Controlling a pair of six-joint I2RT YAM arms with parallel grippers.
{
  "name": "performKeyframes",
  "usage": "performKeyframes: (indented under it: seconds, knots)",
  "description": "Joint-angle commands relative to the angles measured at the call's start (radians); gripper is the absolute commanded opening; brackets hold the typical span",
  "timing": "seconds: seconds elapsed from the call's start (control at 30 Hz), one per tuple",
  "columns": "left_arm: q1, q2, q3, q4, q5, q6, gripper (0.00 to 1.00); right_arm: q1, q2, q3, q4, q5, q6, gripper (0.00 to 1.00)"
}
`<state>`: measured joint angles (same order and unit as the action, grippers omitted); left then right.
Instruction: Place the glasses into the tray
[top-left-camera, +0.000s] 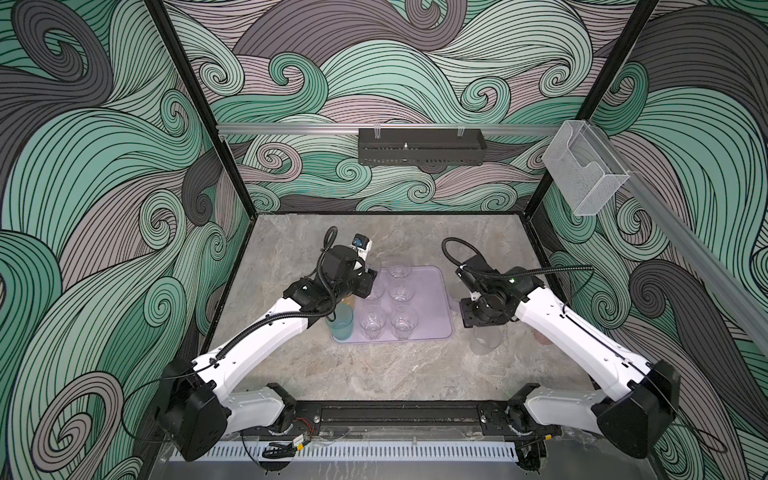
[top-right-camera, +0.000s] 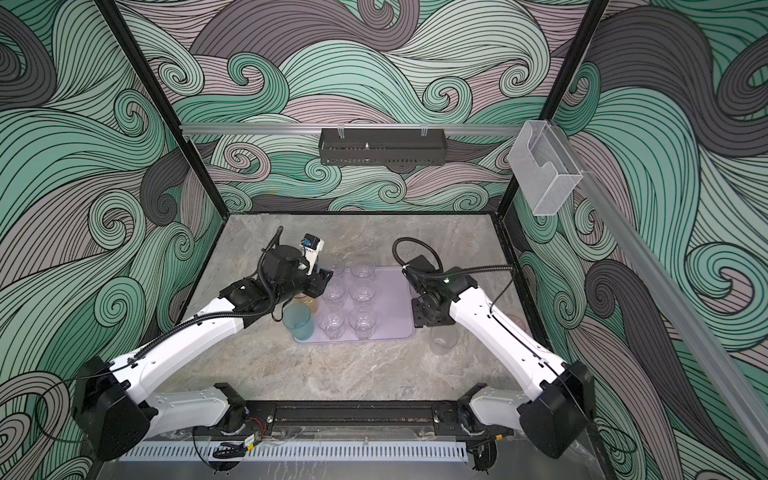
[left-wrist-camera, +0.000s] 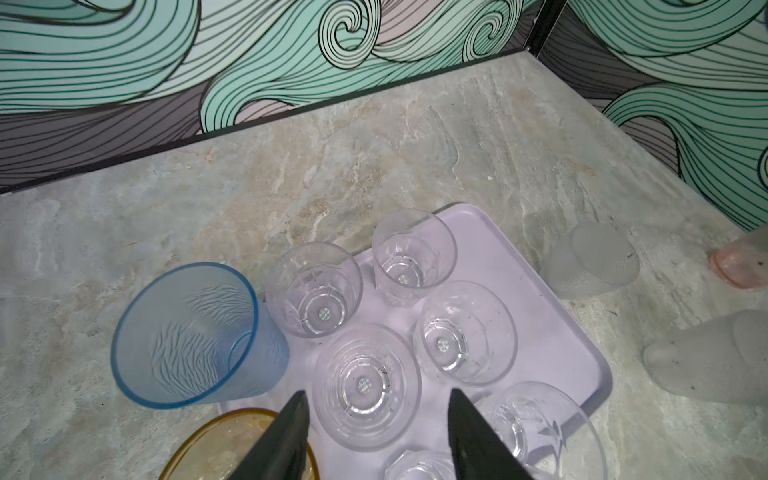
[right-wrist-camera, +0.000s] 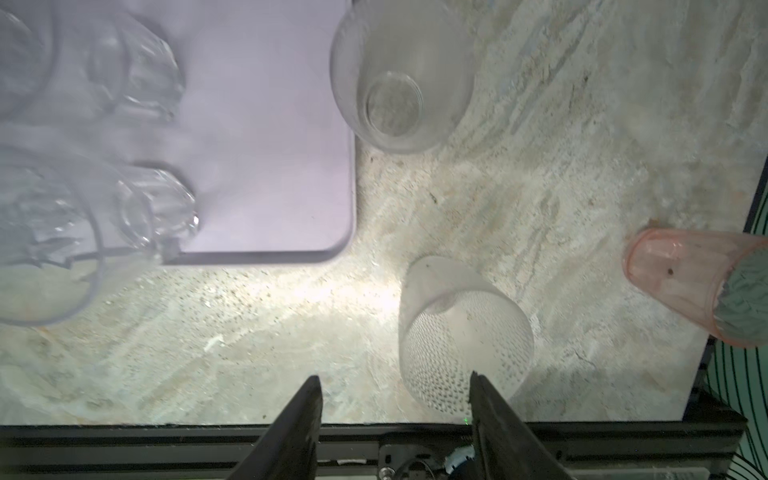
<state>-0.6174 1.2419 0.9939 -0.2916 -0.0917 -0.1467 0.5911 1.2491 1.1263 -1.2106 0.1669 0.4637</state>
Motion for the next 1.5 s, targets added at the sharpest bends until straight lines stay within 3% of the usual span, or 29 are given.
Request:
performKeyframes:
  seconds: [0.0, 0.3, 0.43, 0.83, 1.13, 1.27, 1.47]
  knots:
    - [-0.001, 0.008, 0.026, 0.025, 0.025, -0.004, 0.56, -0.007, -0.018, -0.040, -0.059, 0.013, 0.018, 0.58]
    - [-0.002, 0.008, -0.007, 0.030, 0.015, -0.017, 0.56, -0.007, 0.025, -0.123, 0.042, -0.063, 0.063, 0.56]
    - [-0.002, 0.015, -0.004, 0.032, 0.006, -0.030, 0.56, -0.027, 0.054, -0.154, 0.099, -0.017, 0.066, 0.53]
    - [-0.002, 0.001, -0.005, -0.010, -0.062, -0.024, 0.56, -0.044, 0.080, -0.226, 0.175, -0.031, 0.065, 0.10]
    - [0.001, -0.003, -0.001, -0.015, -0.093, -0.015, 0.56, -0.042, 0.034, 0.046, -0.062, 0.023, -0.034, 0.02]
    - [0.005, -0.002, 0.001, -0.022, -0.110, -0.020, 0.56, -0.043, 0.117, 0.254, -0.112, 0.019, -0.081, 0.02]
    - [0.006, -0.030, 0.007, -0.050, -0.135, -0.011, 0.56, -0.039, 0.307, 0.505, -0.049, -0.051, -0.107, 0.02]
